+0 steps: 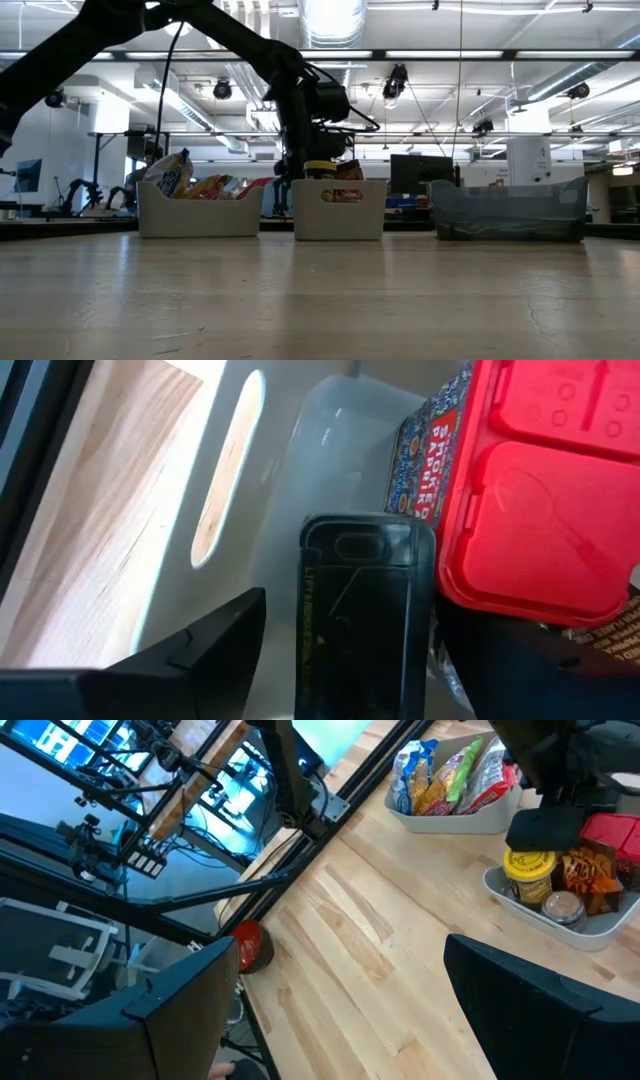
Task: Pick & Place Food Item
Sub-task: Return to home position
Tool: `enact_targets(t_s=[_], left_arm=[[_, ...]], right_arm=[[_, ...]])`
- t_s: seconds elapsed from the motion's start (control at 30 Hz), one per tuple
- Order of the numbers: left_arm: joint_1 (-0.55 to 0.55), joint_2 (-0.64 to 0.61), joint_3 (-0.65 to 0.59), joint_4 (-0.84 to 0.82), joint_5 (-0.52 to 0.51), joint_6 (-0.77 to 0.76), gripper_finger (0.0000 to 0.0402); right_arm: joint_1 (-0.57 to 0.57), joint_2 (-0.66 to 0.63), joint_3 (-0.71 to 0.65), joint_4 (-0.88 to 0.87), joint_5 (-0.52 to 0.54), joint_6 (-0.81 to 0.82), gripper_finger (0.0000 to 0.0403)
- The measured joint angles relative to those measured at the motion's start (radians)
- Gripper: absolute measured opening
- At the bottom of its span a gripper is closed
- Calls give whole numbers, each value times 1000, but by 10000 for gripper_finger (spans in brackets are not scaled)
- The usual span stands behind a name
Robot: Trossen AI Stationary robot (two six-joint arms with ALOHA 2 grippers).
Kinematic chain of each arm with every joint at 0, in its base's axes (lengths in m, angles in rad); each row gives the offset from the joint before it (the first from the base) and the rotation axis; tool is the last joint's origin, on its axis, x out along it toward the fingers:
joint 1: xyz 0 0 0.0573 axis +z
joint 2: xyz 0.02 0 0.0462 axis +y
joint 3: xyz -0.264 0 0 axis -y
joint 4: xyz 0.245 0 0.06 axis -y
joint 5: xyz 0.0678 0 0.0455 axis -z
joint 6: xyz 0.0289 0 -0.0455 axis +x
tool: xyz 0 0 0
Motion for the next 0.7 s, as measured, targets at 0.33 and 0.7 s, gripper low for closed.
enact_targets(t_s=[0.33, 0.7], left_arm=[[0, -41, 28, -59, -3, 1, 300], [-8, -233, 30, -136, 1, -34, 299]], right_arm=[[6, 0, 0, -2, -1, -4, 348], [11, -4, 38, 68, -7, -161, 348]])
